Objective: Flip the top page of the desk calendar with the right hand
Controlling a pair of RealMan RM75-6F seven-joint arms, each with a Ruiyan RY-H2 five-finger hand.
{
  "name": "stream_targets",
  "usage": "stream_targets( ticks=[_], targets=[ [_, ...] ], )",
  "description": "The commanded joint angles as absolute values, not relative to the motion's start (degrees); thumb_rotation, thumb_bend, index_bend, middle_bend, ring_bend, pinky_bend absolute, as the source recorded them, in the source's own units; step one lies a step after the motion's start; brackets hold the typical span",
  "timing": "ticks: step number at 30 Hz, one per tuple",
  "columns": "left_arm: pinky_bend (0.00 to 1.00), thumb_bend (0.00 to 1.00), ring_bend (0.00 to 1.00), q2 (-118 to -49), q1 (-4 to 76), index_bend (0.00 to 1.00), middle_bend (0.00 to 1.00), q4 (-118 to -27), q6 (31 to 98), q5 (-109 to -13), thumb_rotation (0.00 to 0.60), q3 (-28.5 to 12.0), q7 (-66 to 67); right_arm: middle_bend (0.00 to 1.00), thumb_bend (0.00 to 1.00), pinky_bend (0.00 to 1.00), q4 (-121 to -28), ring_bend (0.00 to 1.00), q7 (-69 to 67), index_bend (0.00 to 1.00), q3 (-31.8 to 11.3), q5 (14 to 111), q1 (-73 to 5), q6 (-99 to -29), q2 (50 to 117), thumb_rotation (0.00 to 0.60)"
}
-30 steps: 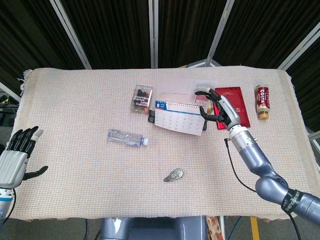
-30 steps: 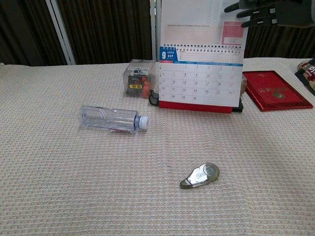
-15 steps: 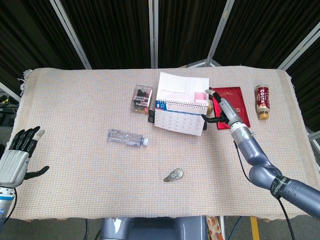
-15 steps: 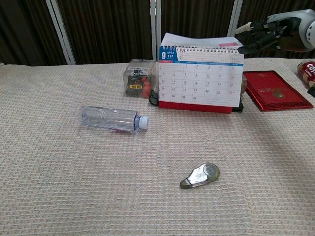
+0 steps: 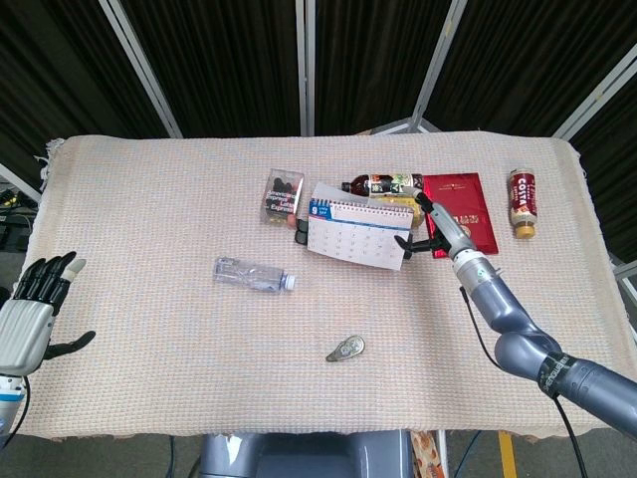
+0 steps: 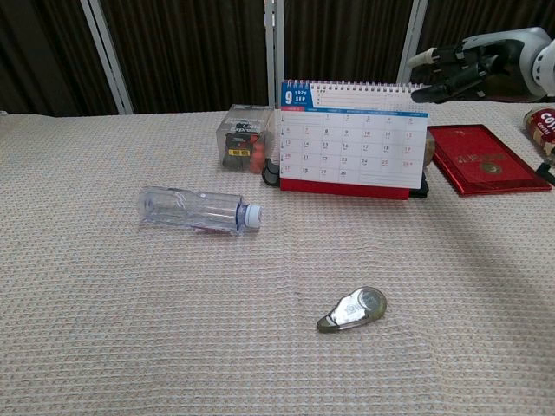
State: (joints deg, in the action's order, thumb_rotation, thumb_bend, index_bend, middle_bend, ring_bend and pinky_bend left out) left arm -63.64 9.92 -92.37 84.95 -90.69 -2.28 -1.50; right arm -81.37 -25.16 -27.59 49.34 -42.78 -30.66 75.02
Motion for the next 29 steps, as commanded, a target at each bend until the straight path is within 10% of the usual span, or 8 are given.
stream_targets(
  ticks=[1, 15, 29],
  targets=[
    [0.00, 0.04, 0.00, -63.7, 9.9, 0.00, 0.00, -92.2, 84.9, -90.5, 0.600, -2.4, -1.6, 0.01, 0.27, 0.00, -83.8, 0.00, -26.9, 0.07, -29.7, 54.0, -41.1, -36.1, 75.0, 0.600],
    [0.00, 0.04, 0.00, -65.2, 10.2, 0.00, 0.00, -90.9, 83.2, -89.5, 0.600, -1.9, 1.3, 0.00, 0.26, 0.00, -85.8, 0.00, -16.1, 0.00, -15.1, 89.5, -20.8, -70.0, 67.5, 0.600],
    [0.00, 0.04, 0.00, -67.2, 10.2, 0.00, 0.00, -90.1, 82.8, -90.0, 0.600, -1.2, 5.6, 0.00, 0.25, 0.00, -71.3, 0.00, -2.5, 0.00, -5.7, 97.5, -9.0, -89.2, 71.7, 0.600]
  ],
)
